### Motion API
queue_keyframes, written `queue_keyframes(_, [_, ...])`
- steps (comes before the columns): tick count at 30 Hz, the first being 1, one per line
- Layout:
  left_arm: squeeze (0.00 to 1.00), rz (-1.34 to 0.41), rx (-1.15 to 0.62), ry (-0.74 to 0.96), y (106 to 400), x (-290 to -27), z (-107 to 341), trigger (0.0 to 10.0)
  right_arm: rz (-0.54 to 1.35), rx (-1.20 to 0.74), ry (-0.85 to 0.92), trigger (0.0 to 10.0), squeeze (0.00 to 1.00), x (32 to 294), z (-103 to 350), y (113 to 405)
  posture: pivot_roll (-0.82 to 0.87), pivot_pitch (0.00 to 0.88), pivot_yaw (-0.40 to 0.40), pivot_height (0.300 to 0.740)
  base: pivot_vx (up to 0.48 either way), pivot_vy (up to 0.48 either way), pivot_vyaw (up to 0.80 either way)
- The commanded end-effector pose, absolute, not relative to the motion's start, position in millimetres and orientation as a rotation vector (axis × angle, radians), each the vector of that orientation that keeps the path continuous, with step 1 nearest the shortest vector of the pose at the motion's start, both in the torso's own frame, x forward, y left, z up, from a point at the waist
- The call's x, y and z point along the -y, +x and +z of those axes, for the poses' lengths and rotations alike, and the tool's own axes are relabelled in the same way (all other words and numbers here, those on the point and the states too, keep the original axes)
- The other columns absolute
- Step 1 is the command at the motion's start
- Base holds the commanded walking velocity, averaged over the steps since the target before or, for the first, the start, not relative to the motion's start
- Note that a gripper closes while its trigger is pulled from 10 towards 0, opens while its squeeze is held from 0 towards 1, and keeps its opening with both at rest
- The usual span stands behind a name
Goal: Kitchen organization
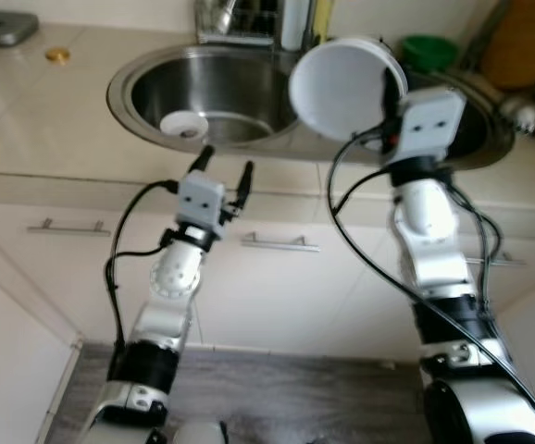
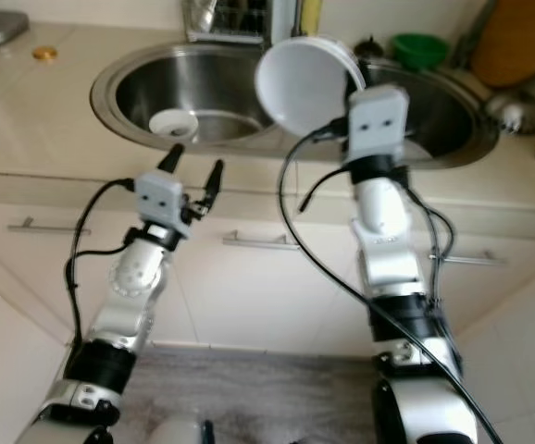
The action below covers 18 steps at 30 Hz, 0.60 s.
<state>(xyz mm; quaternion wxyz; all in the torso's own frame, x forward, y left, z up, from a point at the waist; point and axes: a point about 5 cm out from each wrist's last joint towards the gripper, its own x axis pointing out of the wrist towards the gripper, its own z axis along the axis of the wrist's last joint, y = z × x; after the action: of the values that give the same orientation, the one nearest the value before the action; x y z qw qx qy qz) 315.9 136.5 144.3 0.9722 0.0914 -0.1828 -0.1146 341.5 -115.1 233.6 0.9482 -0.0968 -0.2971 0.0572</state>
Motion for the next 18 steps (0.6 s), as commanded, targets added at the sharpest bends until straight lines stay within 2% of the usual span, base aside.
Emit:
queue_keyframes(1, [0.00,-0.260,0.381,0.172,315,-125,146,10.0,0.066,0.577,-0.212,6.2,0.00,130,231,344,0.18,0.000,-0.063,0.740,0.345,0.000,0.00])
queue_keyframes(2, [0.00,-0.260,0.381,0.172,315,-125,146,10.0,0.063,0.573,-0.212,10.0,0.00,130,231,345,0.18,0.000,-0.063,0.740,0.341,0.000,0.00])
queue_keyframes(11, [0.00,-0.261,0.380,0.175,316,-126,146,10.0,-0.015,0.484,-0.200,10.0,0.00,140,221,353,0.18,0.000,-0.060,0.740,0.342,0.000,0.00])
queue_keyframes(18, [0.00,-0.264,0.380,0.176,316,-125,146,10.0,-0.160,0.336,-0.156,10.0,0.00,166,205,364,0.19,0.000,-0.059,0.740,0.332,0.000,0.00])
